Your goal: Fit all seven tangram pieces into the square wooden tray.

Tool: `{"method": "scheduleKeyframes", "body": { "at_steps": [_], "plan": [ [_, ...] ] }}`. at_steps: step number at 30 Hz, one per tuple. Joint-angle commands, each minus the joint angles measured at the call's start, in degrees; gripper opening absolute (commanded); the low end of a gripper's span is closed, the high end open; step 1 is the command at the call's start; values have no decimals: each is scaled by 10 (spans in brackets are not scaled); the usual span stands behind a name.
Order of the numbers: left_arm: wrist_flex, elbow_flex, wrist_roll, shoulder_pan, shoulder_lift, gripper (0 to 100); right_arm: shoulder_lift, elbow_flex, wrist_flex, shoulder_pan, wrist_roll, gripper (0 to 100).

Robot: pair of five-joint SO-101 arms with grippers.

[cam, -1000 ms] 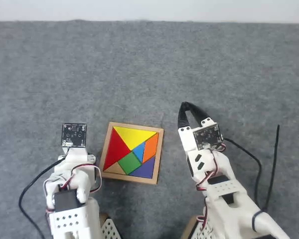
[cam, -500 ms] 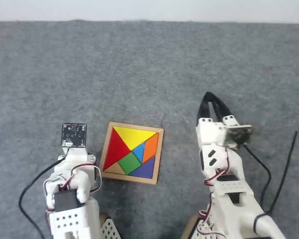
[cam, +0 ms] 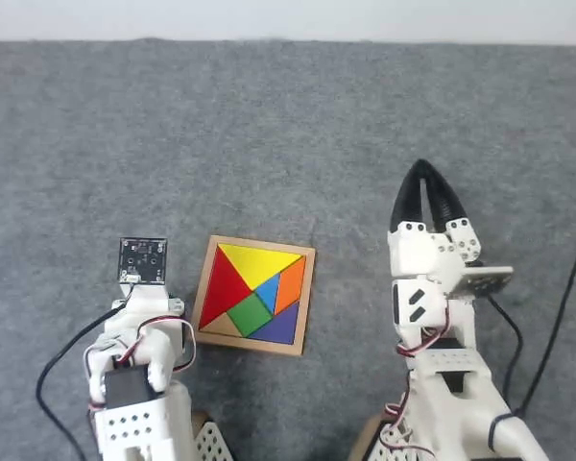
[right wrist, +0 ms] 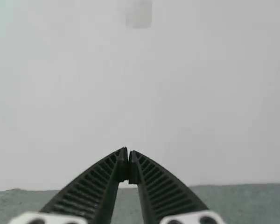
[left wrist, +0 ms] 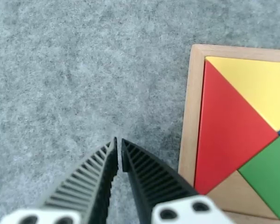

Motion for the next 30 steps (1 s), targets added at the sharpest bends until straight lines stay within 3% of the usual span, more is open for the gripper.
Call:
{"method": "scheduleKeyframes", "body": {
  "at_steps": [1, 10, 18, 25, 30],
  "plan": [
    [2, -7, -3, -4, -6, 12, -19, 11, -49, 10, 29, 10],
    [2, -7, -3, -4, -6, 12, -19, 11, -354, 40, 29, 10],
    [2, -7, -3, -4, -6, 12, -112, 11, -356, 24, 25, 129],
    [2, -7, -3, -4, -6, 12, -289, 18, -348, 29, 29, 14],
    [2, -7, -3, -4, -6, 12, -398, 25, -348, 29, 29, 6]
  ]
}}
